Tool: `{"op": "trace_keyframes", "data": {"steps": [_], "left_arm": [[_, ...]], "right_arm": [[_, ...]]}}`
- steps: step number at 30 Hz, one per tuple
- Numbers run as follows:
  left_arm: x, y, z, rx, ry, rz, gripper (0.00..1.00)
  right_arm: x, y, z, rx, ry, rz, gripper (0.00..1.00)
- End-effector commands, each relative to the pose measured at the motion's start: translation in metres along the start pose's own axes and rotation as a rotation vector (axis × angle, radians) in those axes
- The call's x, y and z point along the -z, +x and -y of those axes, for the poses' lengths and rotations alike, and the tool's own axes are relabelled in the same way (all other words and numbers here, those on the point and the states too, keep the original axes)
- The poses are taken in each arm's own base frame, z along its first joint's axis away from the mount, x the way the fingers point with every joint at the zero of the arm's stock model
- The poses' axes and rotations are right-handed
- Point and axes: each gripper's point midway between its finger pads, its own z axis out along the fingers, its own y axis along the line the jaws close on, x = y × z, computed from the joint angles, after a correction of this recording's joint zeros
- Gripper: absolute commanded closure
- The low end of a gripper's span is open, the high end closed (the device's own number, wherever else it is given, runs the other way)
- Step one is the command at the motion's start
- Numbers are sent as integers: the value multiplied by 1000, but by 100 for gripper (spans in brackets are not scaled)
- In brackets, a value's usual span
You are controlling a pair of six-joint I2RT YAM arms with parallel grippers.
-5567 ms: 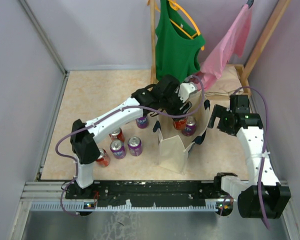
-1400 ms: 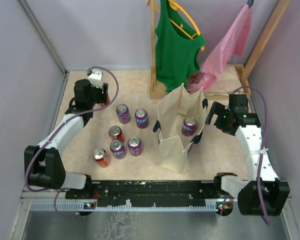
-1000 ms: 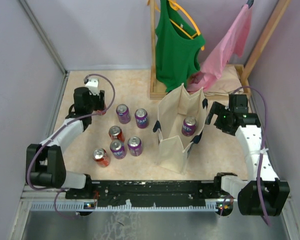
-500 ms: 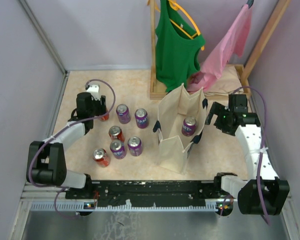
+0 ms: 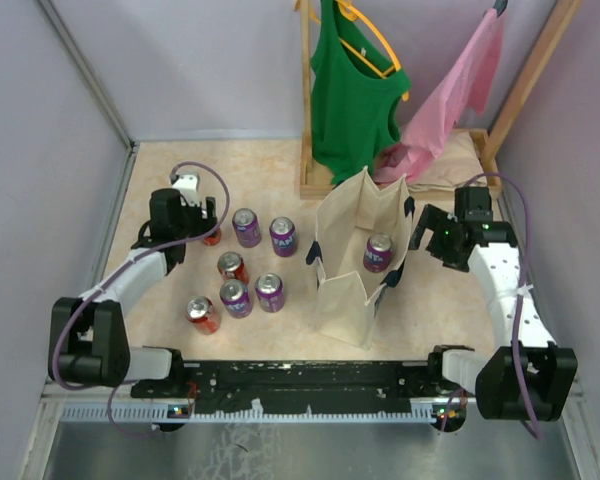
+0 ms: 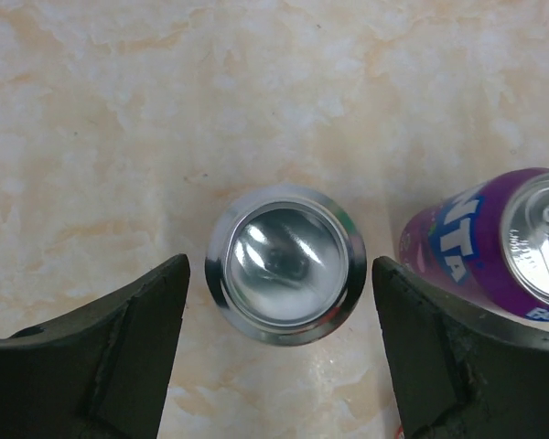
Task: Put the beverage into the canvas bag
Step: Place the drink at the center of the board.
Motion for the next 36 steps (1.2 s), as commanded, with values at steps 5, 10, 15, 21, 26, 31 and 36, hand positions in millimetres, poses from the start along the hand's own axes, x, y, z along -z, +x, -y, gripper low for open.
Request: {"op": "trace_keyframes", "data": {"steps": [5,10,15,21,26,31,36], "left_arm": [[18,-22,10,12,70,35,3],[26,-41,9,19,63,68,3],[34,-67,7,17,56,123,3],[48,-110,9,18,73,210,6],[58,-160,42,7,235,306,11],[53,-182,99,-96,433,305,16],[26,-137,128,-145,586,39,7]], "right_arm": [[2,-21,-9,-12,-30,55,1],[4,-29,-9,-7,-18,74,1],[5,-39,-6,-1,8,92,1],[9,-52,1,-2,68,119,1],[24,-75,14,-36,112,186,1],[46,-100,26,-61,134,271,1],[50,-97,31,-54,144,259,1]]}}
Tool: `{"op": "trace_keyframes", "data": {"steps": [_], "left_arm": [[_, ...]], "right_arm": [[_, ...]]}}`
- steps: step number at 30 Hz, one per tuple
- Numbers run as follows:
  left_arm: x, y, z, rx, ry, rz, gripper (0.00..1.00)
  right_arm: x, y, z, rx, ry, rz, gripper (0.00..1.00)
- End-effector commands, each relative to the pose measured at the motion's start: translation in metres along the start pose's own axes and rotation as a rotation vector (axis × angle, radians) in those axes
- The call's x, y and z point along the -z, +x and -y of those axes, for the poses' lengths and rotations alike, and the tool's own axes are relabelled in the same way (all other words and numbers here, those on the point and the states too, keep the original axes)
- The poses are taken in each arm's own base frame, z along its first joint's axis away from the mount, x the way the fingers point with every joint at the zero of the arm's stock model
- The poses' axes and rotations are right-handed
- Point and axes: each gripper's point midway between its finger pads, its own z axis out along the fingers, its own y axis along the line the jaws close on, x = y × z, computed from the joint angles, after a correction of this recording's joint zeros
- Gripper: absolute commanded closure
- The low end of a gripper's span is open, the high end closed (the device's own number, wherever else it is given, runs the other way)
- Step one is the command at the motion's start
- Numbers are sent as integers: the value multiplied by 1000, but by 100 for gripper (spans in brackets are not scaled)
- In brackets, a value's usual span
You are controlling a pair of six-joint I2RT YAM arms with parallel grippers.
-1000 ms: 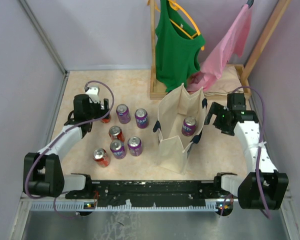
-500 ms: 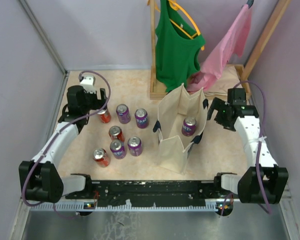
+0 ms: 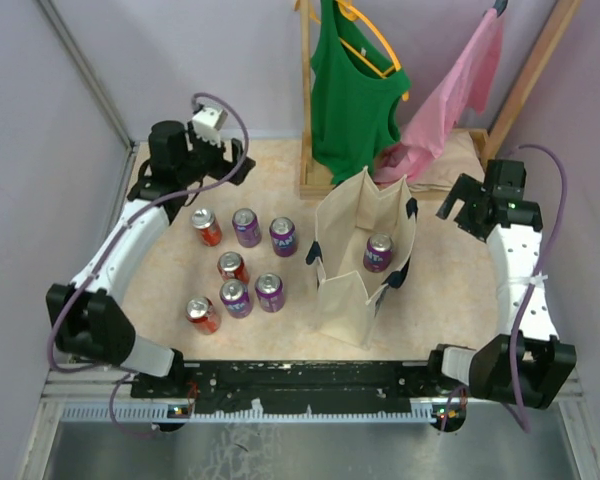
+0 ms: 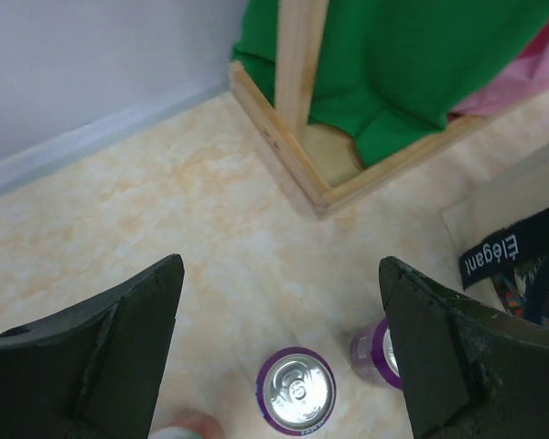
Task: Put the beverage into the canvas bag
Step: Place the drink at the center of the board, then pick up the drink from the center of the board.
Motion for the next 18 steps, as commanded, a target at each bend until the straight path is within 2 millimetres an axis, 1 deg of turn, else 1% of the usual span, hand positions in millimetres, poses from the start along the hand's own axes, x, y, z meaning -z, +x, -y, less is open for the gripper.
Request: {"op": "trace_keyframes", "data": {"steps": [1,4,8,12,15,18], "left_arm": [[-13,62,30,51,208,-285,5],[-21,85,33,111,248,-440,4],[-21,96,27,89,215,-519,3],[-20,122,25,73,188,-620,3],[-19,135,27,55,181,-661,3],[-14,151,32,27,182,-733,3]], "right_arm": [[17,-12,3,21,-2,50,1],[18,-4,5,19,-1,41,1],[16,6,7,15,0,22,1],[12,12,7,10,-6,2,1],[11,14,6,7,-13,-6,1],[10,17,7,8,-10,-13,1]]}}
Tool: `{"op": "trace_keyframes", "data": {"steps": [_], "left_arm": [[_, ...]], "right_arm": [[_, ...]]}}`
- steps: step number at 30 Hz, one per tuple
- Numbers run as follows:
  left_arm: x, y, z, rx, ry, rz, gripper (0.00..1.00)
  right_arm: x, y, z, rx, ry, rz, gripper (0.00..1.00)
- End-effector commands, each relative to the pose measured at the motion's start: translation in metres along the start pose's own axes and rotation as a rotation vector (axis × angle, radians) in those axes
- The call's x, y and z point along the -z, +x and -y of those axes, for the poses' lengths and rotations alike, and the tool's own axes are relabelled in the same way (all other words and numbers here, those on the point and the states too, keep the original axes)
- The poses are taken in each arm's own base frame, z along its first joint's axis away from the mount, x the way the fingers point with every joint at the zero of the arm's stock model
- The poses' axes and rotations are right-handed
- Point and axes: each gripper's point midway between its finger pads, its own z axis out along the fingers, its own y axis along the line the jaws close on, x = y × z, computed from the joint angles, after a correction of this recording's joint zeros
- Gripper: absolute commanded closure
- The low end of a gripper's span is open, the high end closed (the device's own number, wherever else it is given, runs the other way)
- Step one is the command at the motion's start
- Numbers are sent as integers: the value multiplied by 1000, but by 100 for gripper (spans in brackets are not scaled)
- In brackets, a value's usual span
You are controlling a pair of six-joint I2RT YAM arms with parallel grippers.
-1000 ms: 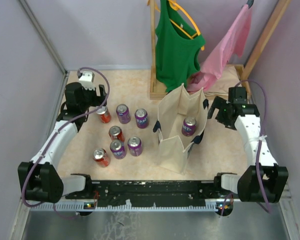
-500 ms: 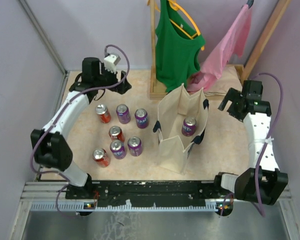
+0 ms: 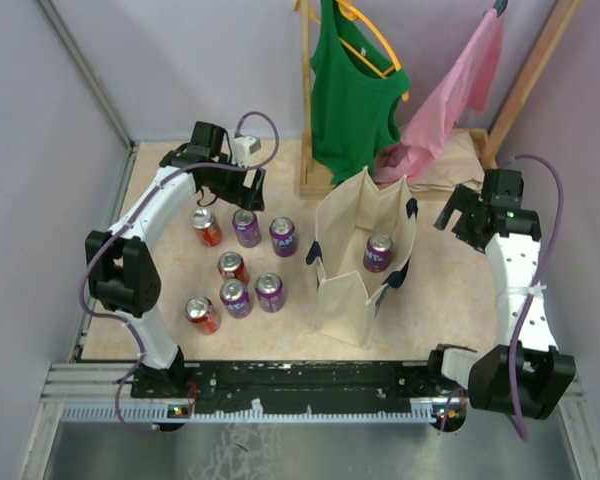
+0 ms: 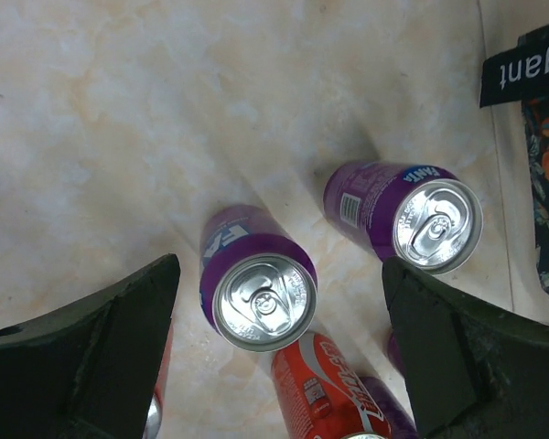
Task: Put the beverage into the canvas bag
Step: Pick up the drink from the center of the board.
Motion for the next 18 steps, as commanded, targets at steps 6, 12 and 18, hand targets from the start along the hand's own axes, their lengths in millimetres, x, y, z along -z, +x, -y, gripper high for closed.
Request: {"op": "trace_keyframes", "data": {"steps": [6,12,18], "left_arm": [[-16,46,-8,-68,-86,-196,4],[-26,57,-16,-89,-118,-248,8],[-28,72,-15,-104,-130,-301,9]], "right_arm": [[3,0,-1,-1,-20,20,1],[3,3,0,-4,-19,15,1],[3,6,4,3,-7,16,1]]}}
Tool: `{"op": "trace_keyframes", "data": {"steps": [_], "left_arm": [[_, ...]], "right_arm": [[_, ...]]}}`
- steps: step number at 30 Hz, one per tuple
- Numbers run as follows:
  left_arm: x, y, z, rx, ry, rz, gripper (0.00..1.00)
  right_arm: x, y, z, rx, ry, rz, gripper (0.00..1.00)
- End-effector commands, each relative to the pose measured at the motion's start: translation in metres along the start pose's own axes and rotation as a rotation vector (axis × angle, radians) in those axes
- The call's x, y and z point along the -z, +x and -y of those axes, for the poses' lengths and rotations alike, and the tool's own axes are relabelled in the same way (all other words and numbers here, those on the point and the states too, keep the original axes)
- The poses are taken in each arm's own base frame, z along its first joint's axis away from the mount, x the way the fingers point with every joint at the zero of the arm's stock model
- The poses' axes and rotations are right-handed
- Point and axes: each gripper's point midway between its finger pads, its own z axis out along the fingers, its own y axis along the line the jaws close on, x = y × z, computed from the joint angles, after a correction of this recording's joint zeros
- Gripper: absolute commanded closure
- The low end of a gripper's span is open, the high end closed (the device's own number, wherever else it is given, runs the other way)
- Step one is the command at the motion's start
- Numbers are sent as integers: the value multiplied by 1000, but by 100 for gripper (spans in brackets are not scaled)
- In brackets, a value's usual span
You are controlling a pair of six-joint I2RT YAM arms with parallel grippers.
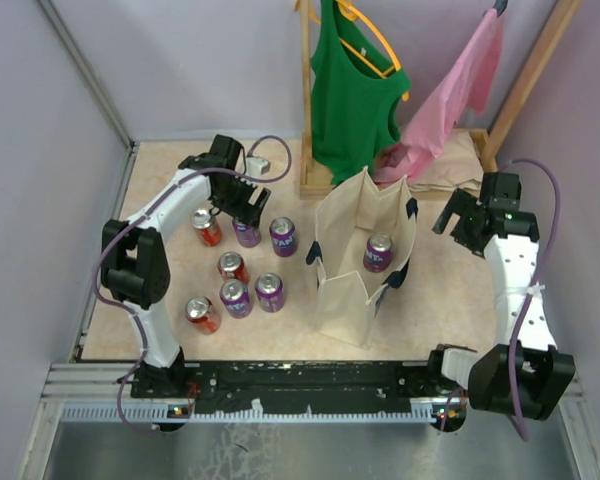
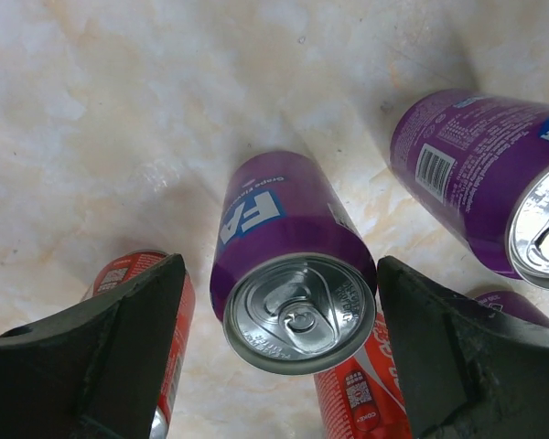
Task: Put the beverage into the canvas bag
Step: Pick up the drink from the center of the board.
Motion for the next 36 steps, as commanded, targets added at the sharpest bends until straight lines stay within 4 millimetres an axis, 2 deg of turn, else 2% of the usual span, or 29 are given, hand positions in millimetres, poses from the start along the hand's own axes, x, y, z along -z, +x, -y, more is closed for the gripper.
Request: {"op": "trace_keyframes", "data": {"steps": [1,4,7,9,12,13,15,18,21,25,29,32,34,36], "left_arm": [[-5,15,3,-28,-7,-59,10],[-6,13,4,-32,-10,-60,19],[-6,13,4,-39,-7,-63,38],[-7,15,6,-40,0,-72,55],[-6,16,7,-36,5,-73,91],[-5,14,7,-36,3,-68,99],[-1,10,7,-36,1,-52,100],[11,-11,6,-37,-3,7,100],[32,-47,4,-51,-13,109,100],[70,-102,2,-99,-30,270,100],[118,-161,4,-149,-43,472,100],[162,-203,22,-217,-27,646,100],[193,-225,48,-291,9,759,100],[211,-233,79,-361,67,825,100]], "right_arm": [[7,-4,1,2,-9,43,1],[6,-4,1,-2,-14,43,1],[6,-4,0,-4,-16,43,1],[5,-4,0,-2,-15,42,1],[4,-3,0,-2,-15,39,1],[4,-3,0,-2,-16,38,1],[3,-2,0,-2,-18,34,1],[2,-2,-1,-3,-21,33,1],[2,-3,-2,-2,-23,33,1],[1,-3,-2,1,-23,32,1],[1,-3,-2,3,-23,29,1],[0,-1,-1,2,-25,26,1],[0,0,-1,2,-25,25,1],[-1,2,-1,0,-24,23,1]]}}
